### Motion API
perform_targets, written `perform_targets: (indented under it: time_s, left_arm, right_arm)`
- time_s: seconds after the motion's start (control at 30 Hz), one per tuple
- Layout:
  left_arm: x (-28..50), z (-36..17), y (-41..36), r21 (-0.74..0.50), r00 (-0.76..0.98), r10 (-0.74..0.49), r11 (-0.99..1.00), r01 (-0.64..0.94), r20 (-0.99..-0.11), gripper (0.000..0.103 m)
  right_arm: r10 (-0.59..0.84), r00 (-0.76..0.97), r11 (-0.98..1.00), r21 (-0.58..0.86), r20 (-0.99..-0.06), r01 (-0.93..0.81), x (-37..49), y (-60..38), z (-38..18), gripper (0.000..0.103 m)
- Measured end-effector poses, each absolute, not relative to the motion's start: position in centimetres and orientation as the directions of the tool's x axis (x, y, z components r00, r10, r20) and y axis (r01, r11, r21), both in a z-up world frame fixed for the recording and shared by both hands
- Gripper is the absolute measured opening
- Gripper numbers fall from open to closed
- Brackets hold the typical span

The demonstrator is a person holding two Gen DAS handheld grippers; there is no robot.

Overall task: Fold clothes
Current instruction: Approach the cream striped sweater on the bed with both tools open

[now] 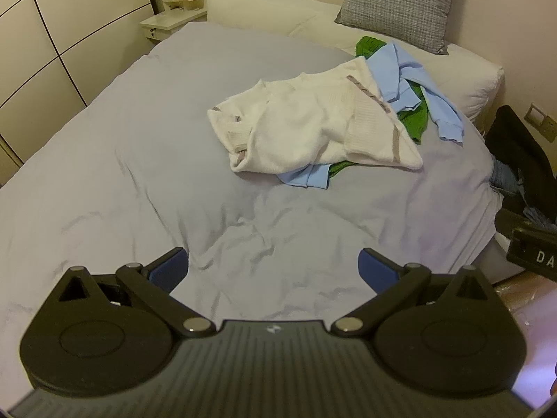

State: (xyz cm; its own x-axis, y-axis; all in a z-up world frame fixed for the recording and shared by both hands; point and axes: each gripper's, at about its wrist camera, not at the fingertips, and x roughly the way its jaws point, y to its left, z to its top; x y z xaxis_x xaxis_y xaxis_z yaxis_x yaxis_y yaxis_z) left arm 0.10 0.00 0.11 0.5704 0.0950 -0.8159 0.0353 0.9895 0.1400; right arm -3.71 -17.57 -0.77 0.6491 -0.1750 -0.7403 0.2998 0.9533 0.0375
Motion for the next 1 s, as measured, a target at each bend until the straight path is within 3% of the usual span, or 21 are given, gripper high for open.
perform_targets:
  time_s: [1.0]
  left_arm:
    - [0.3,-0.6,0.8,0.119,0.581,0.057,0.991,0.069,-0.812,0.103]
  right_arm:
    - [-0.202,0.649,0.945,0.029,-0.733,0.326,-4.2,-17.6,-0.8,0.103]
